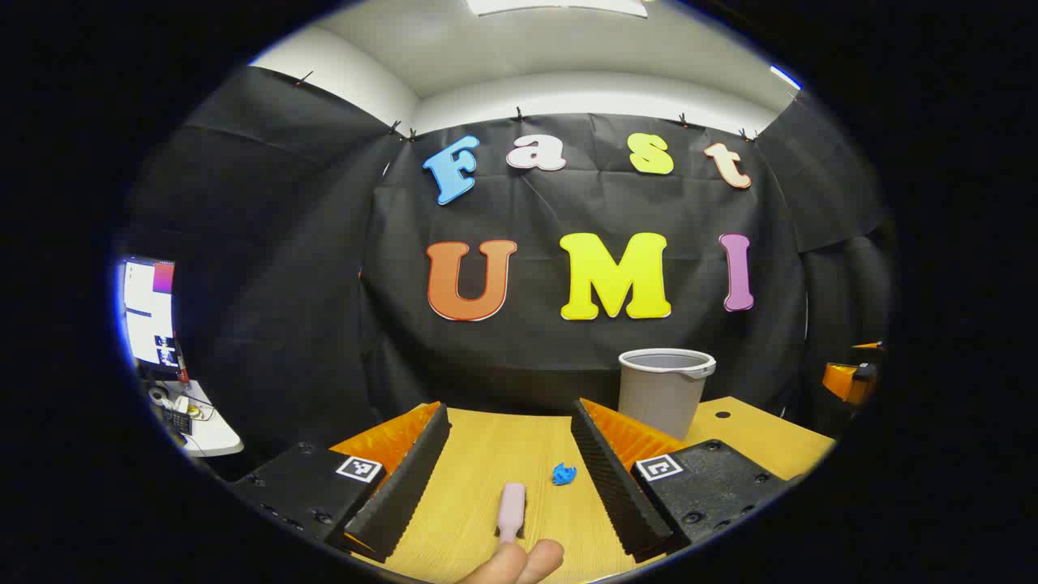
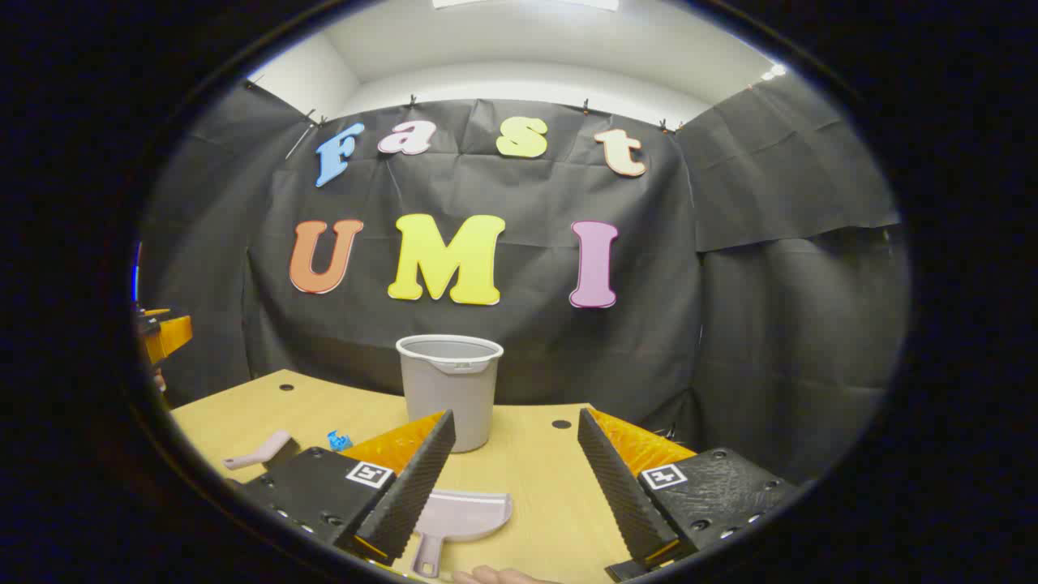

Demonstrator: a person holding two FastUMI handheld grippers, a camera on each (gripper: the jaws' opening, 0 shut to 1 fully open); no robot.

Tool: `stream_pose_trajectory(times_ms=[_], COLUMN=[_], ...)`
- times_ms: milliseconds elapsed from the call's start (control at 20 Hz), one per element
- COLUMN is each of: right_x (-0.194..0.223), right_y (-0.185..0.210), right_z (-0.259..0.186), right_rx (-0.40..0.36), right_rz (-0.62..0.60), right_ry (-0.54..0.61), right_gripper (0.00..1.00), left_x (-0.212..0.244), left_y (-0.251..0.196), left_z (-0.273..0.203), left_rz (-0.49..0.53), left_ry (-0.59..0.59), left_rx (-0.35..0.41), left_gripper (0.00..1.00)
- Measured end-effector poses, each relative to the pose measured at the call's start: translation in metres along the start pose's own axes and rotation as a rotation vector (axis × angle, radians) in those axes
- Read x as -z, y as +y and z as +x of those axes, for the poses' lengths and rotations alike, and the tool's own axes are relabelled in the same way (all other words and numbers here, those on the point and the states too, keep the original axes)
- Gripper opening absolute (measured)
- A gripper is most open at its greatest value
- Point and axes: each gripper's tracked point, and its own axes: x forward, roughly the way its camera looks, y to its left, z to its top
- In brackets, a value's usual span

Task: Pick up the small broom and dustpan from the desktop, sweep the trash into the dustpan with the broom, and then empty the trash into the garbage bin.

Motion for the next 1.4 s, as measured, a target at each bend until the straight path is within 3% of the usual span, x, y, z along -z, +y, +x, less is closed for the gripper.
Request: stream_pose_trajectory(times_ms=[250,500,700,1100,1400], right_x=[0.003,0.014,0.045,0.149,0.235], right_y=[0.006,0.01,0.022,0.067,0.089], right_z=[0.009,0.012,0.009,0.001,-0.009], right_rx=[0.004,-0.003,-0.019,-0.078,-0.135], right_rz=[-0.009,-0.02,-0.034,-0.023,0.028], right_ry=[0.011,0.054,0.126,0.424,0.788], right_gripper=[0.98,0.95,0.98,0.95,0.95], left_x=[0.027,0.045,0.057,0.083,0.115], left_y=[-0.005,-0.001,0.0,0.012,0.024], left_z=[0.01,0.013,0.009,-0.001,0.005], left_rz=[-0.007,0.003,0.003,0.018,0.0], left_ry=[0.077,0.101,0.121,0.119,0.184], left_rx=[0.033,0.04,0.06,0.075,0.057], left_gripper=[0.98,0.98,0.98,0.98,0.98])
